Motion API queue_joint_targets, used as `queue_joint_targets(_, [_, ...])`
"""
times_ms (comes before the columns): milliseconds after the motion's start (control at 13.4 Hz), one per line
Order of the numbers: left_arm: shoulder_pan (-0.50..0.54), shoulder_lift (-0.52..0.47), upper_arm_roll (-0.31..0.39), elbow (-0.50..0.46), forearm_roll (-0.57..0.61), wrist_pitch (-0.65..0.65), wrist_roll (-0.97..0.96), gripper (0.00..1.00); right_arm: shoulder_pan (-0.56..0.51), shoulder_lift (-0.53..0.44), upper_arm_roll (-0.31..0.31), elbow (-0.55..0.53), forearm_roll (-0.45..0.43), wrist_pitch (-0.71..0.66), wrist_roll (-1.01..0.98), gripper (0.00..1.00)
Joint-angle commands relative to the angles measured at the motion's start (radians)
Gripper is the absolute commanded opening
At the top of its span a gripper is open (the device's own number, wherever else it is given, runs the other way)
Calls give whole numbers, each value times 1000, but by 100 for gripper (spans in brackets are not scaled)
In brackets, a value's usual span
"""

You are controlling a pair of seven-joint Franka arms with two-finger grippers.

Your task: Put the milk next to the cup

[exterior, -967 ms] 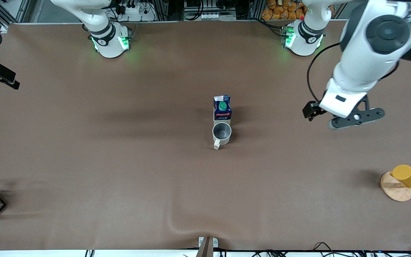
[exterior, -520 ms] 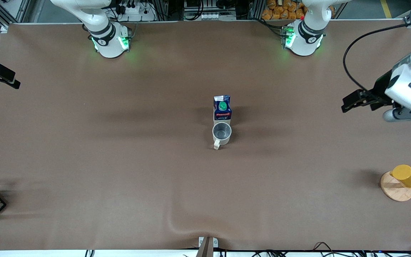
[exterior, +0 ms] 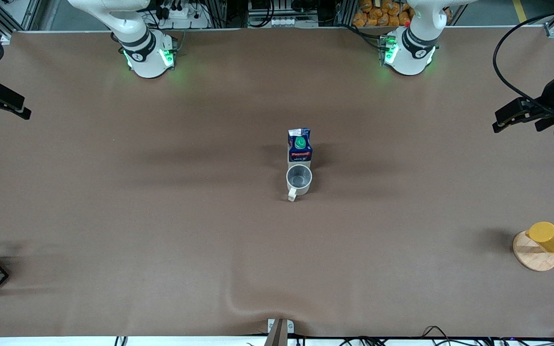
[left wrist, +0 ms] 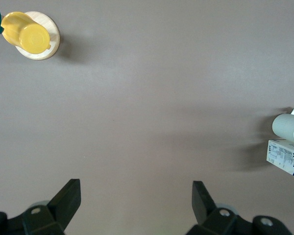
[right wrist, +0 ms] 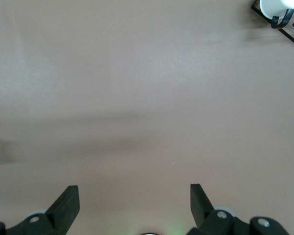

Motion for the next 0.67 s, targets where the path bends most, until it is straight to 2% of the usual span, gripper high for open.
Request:
queue_joint_targets(0, [-21, 0, 5, 28, 29, -50, 17, 100, 6, -4, -4, -4, 1, -4, -10, 100])
queue_joint_targets(223, [-22, 10, 5, 34, 49, -91, 71, 100, 3, -2, -4, -4, 0, -3, -10, 100])
queue_joint_targets(595, [-21, 1, 5, 32, 75, -87, 67, 100, 8, 4, -4, -2, -2, 5, -10, 100])
